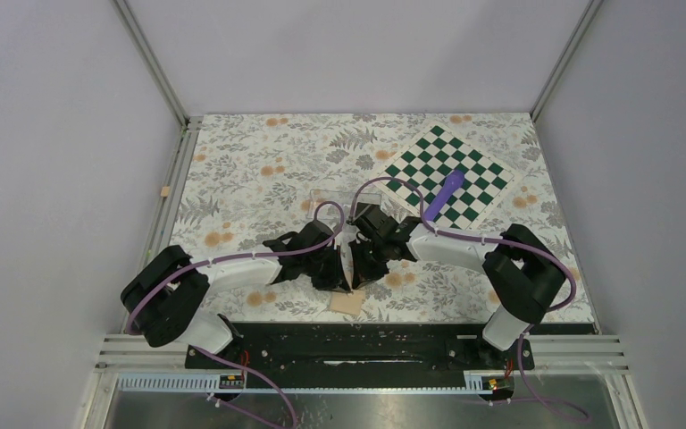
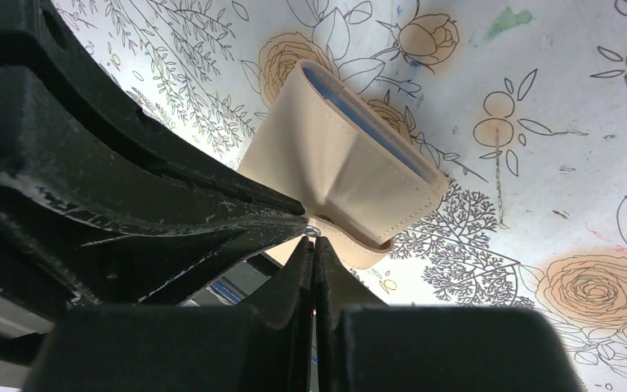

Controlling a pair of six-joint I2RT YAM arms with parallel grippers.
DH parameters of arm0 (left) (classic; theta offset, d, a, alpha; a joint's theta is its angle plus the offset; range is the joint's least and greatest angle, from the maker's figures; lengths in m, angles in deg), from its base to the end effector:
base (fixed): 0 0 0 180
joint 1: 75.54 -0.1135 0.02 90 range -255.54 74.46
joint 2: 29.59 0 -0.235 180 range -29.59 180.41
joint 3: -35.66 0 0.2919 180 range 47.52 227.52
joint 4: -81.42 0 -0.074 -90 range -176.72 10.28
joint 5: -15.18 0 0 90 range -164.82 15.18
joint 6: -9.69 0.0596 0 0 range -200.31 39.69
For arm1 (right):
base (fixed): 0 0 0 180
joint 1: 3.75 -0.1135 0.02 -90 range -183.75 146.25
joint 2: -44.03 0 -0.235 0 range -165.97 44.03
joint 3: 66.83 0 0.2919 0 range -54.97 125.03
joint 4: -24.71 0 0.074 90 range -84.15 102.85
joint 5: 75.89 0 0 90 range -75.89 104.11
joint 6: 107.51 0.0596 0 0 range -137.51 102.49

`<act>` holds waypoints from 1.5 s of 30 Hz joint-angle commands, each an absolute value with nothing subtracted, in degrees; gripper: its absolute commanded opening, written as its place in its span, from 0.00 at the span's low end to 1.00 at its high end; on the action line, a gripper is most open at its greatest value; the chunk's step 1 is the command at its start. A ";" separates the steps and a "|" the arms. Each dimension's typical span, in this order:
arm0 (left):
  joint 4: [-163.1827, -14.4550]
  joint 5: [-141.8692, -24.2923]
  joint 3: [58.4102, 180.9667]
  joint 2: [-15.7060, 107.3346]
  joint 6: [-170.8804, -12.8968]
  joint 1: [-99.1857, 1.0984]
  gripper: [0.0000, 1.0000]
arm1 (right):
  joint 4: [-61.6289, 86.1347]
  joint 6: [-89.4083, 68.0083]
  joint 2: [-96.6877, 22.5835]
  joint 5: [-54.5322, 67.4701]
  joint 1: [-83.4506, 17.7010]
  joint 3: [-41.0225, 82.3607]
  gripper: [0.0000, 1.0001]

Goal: Put the credit cards into the card holder
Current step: Close the card holder at the center of the board.

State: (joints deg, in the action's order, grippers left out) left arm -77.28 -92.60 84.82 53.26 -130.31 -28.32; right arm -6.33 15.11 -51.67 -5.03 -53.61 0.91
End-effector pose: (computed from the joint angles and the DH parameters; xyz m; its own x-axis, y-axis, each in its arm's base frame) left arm 0.1963 -0.2389 0.0777 -0.9841 -0.0105 -0.1772 0.0996 0.7936 -0.6003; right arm 0.2225 0.2941 0.0988 -0.9134 -0.2932 -0.2823 -0.4021 0.7575 0.5144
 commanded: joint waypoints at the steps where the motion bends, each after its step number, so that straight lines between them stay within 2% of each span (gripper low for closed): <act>1: -79.03 -90.55 86.08 51.08 -130.06 -28.37 0.00 | -6.14 14.65 -51.52 -5.19 -53.32 1.01 0.00; 18: -76.60 -89.94 87.91 53.97 -129.18 -28.36 0.00 | -4.07 14.63 -53.92 -7.28 -53.61 0.49 0.00; 34: -76.43 -88.89 88.66 59.35 -131.12 -26.74 0.00 | -5.69 14.51 -60.75 -1.11 -55.96 1.74 0.00; 42: -78.12 -88.90 89.25 61.98 -132.60 -25.21 0.00 | -9.92 14.92 -60.74 4.51 -56.22 -2.17 0.00; 45: -78.10 -88.86 89.20 61.50 -132.57 -25.24 0.00 | -7.96 13.94 -60.63 2.16 -56.22 -3.01 0.00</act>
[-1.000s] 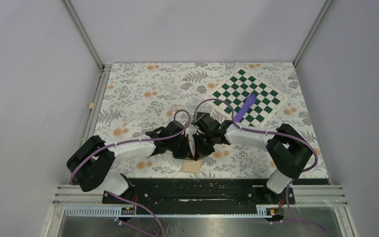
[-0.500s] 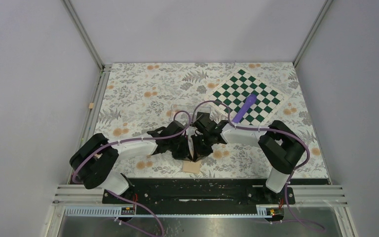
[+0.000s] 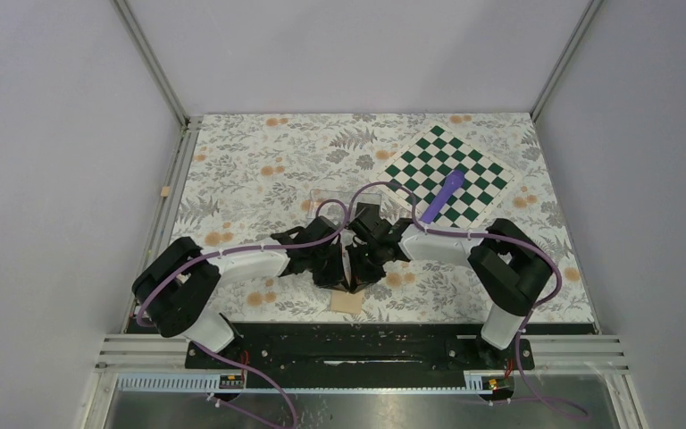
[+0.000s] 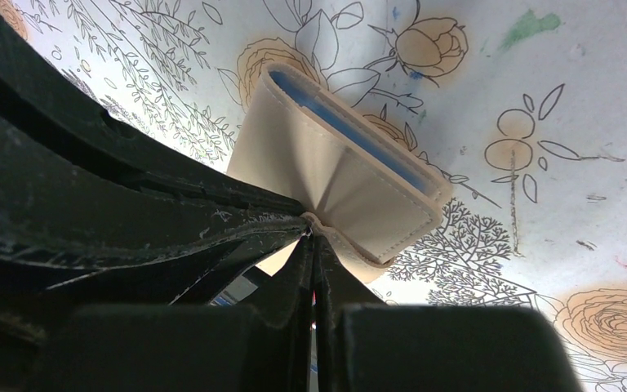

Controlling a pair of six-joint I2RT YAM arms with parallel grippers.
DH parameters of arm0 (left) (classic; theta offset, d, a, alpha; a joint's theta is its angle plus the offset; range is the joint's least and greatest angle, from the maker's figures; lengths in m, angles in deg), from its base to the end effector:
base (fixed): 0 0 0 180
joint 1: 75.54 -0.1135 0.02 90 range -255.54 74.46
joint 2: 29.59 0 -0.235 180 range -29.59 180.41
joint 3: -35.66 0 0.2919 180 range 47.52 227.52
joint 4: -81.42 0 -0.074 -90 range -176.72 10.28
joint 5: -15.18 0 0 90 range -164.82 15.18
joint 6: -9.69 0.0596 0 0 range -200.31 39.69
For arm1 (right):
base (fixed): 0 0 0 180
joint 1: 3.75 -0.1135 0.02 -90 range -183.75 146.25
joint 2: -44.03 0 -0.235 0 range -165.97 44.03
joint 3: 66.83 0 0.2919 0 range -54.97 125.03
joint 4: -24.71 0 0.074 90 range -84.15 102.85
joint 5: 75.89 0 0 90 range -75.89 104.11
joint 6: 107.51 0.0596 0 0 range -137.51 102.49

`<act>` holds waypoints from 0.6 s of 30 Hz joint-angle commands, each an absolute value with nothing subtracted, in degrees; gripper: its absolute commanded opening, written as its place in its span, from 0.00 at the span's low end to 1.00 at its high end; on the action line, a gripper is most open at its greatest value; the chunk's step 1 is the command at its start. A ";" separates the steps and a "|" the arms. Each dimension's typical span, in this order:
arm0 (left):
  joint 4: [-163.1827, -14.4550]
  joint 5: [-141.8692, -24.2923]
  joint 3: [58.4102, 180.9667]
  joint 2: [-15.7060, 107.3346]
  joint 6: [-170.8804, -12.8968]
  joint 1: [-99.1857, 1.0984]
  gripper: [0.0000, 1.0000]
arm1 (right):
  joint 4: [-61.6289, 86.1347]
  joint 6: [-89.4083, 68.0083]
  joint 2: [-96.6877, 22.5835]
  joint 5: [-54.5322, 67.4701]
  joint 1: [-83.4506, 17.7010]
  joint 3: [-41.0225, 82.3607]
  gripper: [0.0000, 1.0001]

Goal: Put the credit cards into the card holder
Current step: Close the card holder at the center of the board.

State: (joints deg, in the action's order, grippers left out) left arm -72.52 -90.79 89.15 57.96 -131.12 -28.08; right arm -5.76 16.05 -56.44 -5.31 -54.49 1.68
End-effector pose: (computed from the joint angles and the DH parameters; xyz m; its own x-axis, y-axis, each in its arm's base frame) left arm 0.2024 -0.2448 0.0710 -0.9913 -0.0218 -0.1299 0.0518 0.8421 -0.5369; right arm 0.2192 0.2995 0.0747 -0.9250 -0.3079 -0.2227 -0.3795 0.7775 0.5015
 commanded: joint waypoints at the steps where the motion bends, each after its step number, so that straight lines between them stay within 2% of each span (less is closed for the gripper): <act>1: -78.10 -88.80 89.18 61.06 -132.45 -25.27 0.00 | -6.63 13.87 -59.76 0.75 -56.22 -3.16 0.00; 9: -77.94 -88.22 89.24 55.34 -132.38 -25.27 0.00 | -3.08 13.99 -50.15 -4.55 -56.04 -0.13 0.00; 18: -76.88 -87.67 89.65 54.59 -131.88 -25.28 0.00 | -3.92 14.39 -48.63 -3.37 -56.04 -0.04 0.00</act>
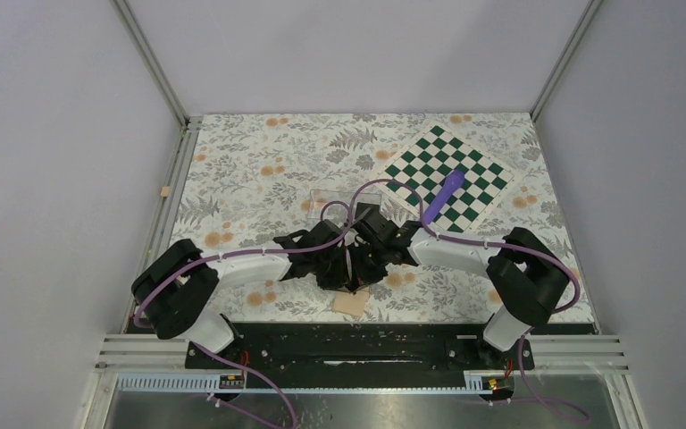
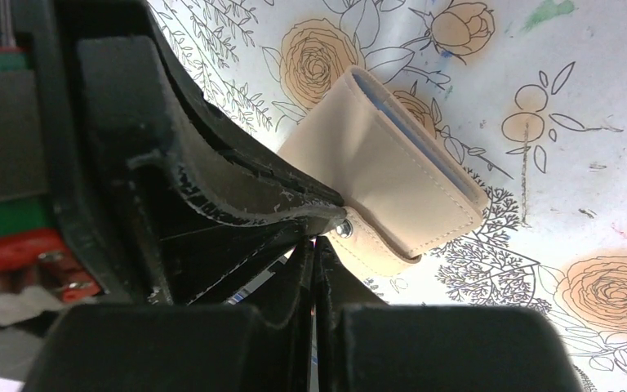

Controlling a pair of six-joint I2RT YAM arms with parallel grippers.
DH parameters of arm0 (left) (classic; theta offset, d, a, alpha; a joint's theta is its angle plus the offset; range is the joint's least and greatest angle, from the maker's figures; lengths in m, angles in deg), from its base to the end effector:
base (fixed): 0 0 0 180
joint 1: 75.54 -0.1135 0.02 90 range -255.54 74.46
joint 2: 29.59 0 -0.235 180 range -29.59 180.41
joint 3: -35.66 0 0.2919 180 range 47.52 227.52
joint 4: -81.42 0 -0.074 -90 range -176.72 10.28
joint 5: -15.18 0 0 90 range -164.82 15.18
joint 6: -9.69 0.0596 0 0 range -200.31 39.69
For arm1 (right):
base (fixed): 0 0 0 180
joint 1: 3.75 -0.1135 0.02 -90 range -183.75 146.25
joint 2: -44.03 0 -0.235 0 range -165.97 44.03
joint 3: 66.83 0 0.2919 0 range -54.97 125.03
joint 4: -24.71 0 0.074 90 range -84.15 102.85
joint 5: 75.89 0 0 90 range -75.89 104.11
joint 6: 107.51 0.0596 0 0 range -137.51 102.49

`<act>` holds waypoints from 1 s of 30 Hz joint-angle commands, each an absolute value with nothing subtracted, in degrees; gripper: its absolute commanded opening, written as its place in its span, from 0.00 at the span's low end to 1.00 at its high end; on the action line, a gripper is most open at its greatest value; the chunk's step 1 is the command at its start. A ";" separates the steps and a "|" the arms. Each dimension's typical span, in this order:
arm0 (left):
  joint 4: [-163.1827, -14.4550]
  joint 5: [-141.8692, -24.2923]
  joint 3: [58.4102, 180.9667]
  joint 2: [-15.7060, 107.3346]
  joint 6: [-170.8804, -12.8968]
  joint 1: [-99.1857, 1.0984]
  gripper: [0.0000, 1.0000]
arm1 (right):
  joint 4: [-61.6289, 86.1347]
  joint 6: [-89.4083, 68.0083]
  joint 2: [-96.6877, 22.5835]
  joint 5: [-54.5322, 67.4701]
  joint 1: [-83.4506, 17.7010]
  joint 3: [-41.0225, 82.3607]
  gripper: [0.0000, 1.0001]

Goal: Put the credit cards into the card holder
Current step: Close the card holder at the center of the board.

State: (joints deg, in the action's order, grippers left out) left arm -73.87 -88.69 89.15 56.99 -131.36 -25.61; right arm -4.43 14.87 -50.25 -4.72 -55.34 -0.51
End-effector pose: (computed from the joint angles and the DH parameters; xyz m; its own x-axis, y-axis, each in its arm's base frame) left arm 0.1956 -0.2547 0.0771 -0.9842 -0.0029 -0.1772 0.0951 0.8350 -0.5419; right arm 0.2124 0.2989 0.1015 -0.8960 -0.3143 -0.3136 -0.4390 0.7329 0.5197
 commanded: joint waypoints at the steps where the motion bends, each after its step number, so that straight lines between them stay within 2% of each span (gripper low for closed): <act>1: -76.87 -87.69 89.67 54.40 -131.89 -25.29 0.00 | -3.88 14.43 -48.35 -3.13 -56.03 -0.47 0.00; 10: -78.63 -89.12 89.04 53.01 -132.33 -25.34 0.00 | -7.55 13.93 -46.32 1.32 -56.04 -1.08 0.00; 22: -77.09 -88.59 88.73 53.43 -131.83 -25.29 0.00 | -6.68 13.75 -49.89 -0.10 -56.04 -1.08 0.00; 23: -77.16 -88.60 88.60 53.13 -132.01 -25.34 0.02 | -6.59 13.77 -50.03 -0.20 -56.04 -1.16 0.00; 26: -78.22 -88.77 87.69 52.03 -132.85 -25.39 0.19 | -6.31 13.86 -50.34 -0.14 -56.04 -1.59 0.00; 28: -79.56 -89.73 86.80 51.47 -133.33 -25.70 0.25 | -5.94 13.87 -50.72 -0.17 -56.04 -2.06 0.00; 30: -81.39 -90.96 85.55 51.04 -133.98 -26.03 0.25 | -5.77 13.88 -51.04 0.10 -56.04 -2.35 0.00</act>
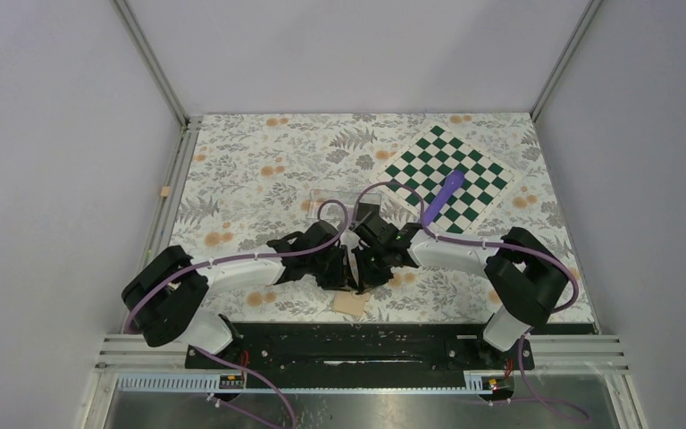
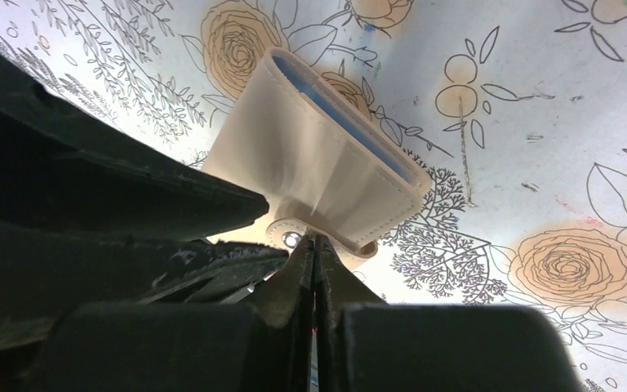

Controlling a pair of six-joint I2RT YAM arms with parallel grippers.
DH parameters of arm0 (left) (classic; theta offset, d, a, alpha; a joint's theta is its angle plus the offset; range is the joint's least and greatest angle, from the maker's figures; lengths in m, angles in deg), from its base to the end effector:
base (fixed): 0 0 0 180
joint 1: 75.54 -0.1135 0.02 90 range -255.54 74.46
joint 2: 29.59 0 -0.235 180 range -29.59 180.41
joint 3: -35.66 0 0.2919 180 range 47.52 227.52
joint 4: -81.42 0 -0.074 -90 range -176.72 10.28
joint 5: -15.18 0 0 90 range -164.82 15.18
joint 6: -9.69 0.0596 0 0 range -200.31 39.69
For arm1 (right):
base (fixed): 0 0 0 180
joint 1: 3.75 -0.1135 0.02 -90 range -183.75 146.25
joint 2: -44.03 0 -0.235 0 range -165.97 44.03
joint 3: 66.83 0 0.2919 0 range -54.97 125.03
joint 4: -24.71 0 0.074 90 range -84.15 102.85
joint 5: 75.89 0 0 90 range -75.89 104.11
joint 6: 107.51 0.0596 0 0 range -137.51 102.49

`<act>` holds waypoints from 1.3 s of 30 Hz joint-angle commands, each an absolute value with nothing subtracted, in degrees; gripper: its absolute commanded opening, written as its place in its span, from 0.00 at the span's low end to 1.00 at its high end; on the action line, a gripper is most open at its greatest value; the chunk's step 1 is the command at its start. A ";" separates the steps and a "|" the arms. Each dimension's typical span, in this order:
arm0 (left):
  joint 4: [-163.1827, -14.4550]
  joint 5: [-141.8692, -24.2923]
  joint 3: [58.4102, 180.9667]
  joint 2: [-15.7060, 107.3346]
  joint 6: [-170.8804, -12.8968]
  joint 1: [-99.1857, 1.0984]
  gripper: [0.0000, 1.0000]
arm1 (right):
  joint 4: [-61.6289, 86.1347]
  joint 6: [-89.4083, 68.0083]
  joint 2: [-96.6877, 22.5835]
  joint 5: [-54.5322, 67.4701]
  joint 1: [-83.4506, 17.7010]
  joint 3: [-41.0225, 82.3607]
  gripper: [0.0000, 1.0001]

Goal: Put the credit cards into the card holder
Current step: Close the card holder at the center of the board.

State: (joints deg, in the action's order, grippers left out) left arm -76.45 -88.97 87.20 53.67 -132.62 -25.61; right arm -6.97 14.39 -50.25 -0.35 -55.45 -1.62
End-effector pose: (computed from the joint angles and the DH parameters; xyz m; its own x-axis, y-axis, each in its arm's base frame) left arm 0.1939 -0.2531 0.0870 -0.9785 -0.0288 -0.2045 0.0991 0.8031 -0.5875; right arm 0.2096 0.2894 0.0911 -0.9006 -0.3148 -0.2997 -0.4236 0.7900 0.4432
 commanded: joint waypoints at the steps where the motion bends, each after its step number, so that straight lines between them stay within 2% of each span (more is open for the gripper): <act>1: -82.56 -91.62 84.92 51.01 -134.34 -26.12 0.26 | -5.74 13.88 -51.21 0.05 -56.04 -2.39 0.00; 14: -83.44 -93.43 84.99 55.24 -134.29 -26.30 0.26 | -5.75 13.79 -51.62 -0.04 -56.05 -2.14 0.00; 19: -84.27 -94.07 85.06 56.97 -134.36 -26.29 0.18 | -5.77 13.88 -51.58 -0.17 -56.04 -2.06 0.00; 23: -84.16 -93.31 84.87 56.49 -134.43 -26.24 0.01 | -5.78 13.86 -51.34 -0.22 -56.04 -2.13 0.00; 39: -80.24 -90.82 87.22 53.50 -131.82 -26.25 0.00 | -4.91 14.09 -46.84 -1.15 -56.05 -2.21 0.00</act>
State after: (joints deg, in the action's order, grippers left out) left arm -80.54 -92.47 85.28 56.10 -133.41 -26.20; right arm -6.03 14.41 -49.07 -0.50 -55.47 -2.52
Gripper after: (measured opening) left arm 0.010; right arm 0.017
